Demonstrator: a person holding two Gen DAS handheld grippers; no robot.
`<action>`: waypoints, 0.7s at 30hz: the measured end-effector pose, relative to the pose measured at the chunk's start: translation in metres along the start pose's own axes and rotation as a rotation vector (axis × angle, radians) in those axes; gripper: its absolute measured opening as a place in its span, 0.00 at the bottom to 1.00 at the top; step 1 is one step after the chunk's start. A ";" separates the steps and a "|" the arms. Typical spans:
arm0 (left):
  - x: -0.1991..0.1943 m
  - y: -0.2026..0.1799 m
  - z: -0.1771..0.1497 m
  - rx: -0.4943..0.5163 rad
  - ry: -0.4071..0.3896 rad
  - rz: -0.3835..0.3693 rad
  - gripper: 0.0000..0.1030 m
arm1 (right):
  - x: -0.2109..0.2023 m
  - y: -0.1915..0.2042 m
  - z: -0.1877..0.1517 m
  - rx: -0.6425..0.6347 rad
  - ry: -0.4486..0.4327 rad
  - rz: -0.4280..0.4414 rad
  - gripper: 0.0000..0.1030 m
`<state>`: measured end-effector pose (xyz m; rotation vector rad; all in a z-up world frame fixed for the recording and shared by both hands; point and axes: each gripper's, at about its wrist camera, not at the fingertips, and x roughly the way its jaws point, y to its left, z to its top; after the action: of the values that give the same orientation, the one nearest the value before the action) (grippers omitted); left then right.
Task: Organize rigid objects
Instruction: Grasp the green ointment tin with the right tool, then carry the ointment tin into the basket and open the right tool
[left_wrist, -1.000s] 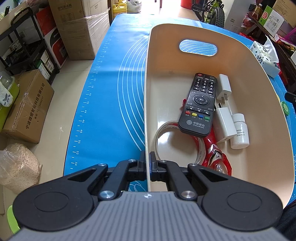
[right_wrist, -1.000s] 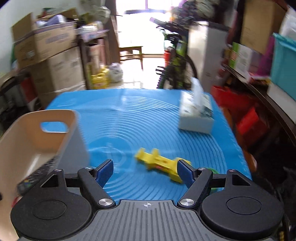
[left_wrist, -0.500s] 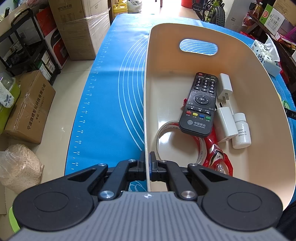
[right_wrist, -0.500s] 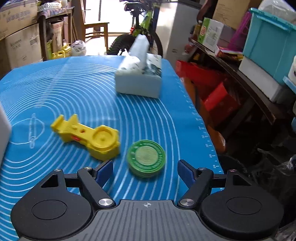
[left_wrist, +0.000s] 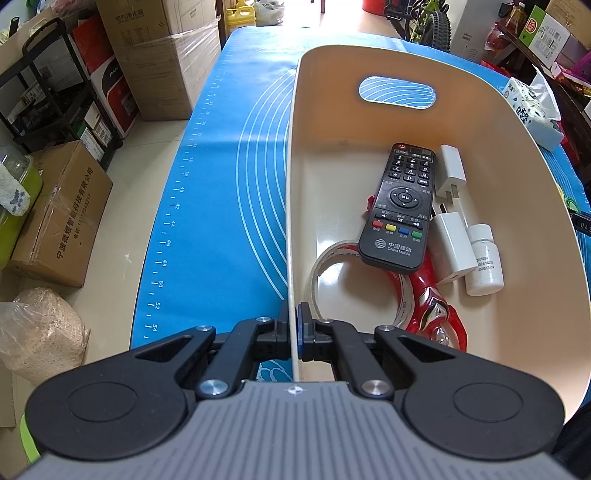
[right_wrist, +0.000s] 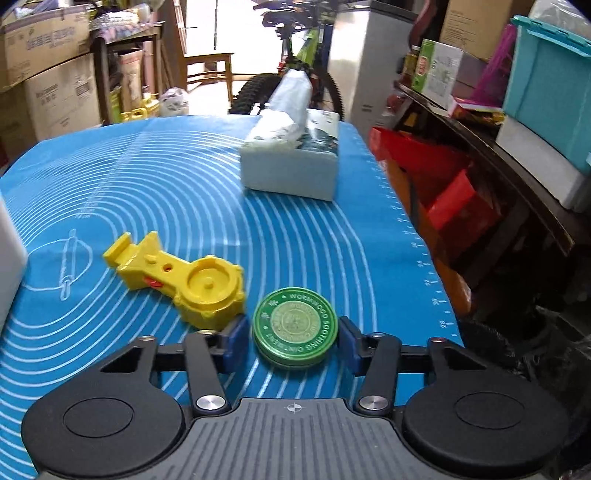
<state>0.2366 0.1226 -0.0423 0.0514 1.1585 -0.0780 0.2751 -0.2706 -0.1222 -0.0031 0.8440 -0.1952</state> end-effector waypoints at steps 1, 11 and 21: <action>0.000 0.000 0.000 0.000 0.000 0.000 0.04 | -0.001 0.001 0.001 -0.006 0.003 -0.003 0.53; 0.000 -0.001 0.000 0.001 0.002 0.001 0.04 | -0.038 0.009 0.006 -0.023 -0.091 -0.072 0.52; 0.000 0.000 0.000 0.002 0.001 0.001 0.04 | -0.103 0.066 0.039 -0.086 -0.241 0.091 0.52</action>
<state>0.2365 0.1225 -0.0418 0.0532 1.1598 -0.0784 0.2479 -0.1909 -0.0250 -0.0672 0.6105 -0.0705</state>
